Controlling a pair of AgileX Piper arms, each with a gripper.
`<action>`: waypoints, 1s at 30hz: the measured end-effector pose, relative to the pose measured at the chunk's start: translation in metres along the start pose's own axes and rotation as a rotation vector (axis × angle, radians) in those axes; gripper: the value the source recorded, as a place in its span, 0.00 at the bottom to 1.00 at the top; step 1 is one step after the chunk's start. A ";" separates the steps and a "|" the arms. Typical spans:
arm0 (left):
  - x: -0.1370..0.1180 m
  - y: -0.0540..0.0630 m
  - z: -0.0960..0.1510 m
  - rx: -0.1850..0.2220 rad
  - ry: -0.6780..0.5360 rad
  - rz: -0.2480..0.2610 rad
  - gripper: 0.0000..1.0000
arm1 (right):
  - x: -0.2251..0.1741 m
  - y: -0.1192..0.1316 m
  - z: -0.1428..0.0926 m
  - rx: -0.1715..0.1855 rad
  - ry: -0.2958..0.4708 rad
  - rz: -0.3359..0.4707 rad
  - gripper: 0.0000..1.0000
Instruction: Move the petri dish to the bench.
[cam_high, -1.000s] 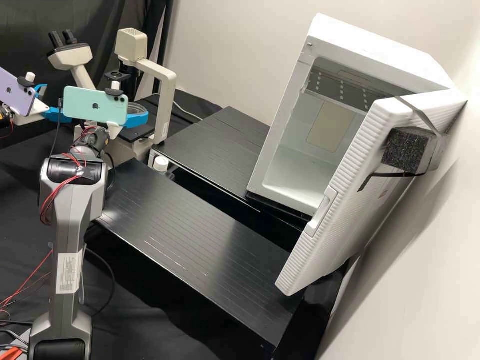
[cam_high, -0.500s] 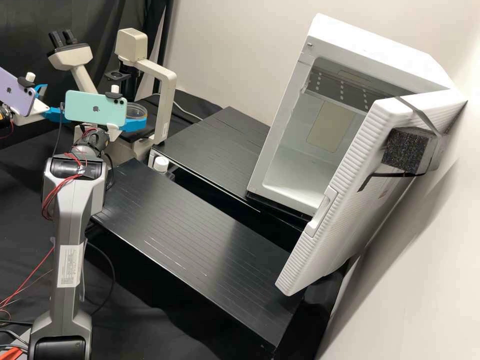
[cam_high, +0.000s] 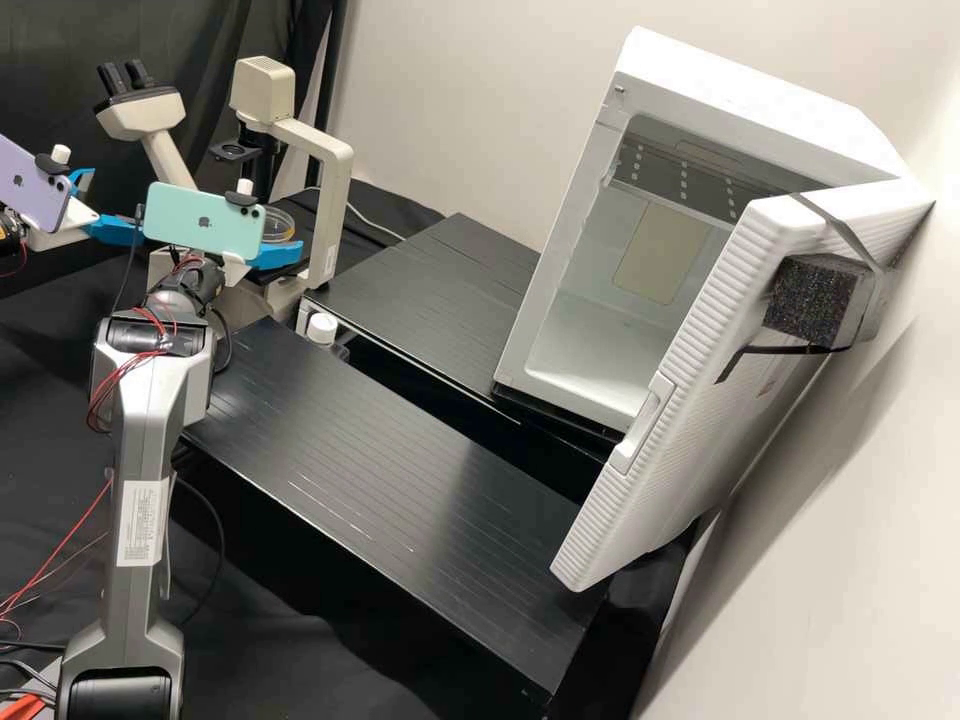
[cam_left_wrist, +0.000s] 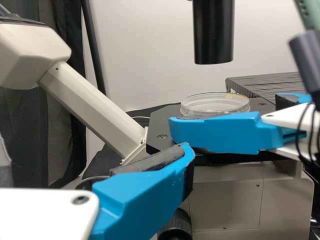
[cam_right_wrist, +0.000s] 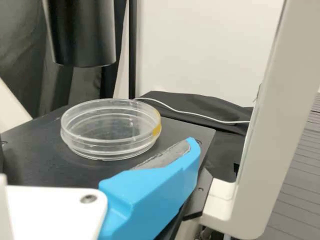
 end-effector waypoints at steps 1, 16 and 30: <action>0.000 0.000 0.000 0.000 0.000 0.000 1.00 | 0.000 0.001 -0.001 -0.005 -0.001 0.003 1.00; 0.000 0.000 0.000 0.000 0.000 0.000 1.00 | 0.011 -0.002 0.002 -0.012 -0.041 0.013 1.00; 0.000 0.000 0.000 0.000 0.000 0.000 1.00 | 0.019 -0.006 0.002 -0.022 -0.060 0.006 0.00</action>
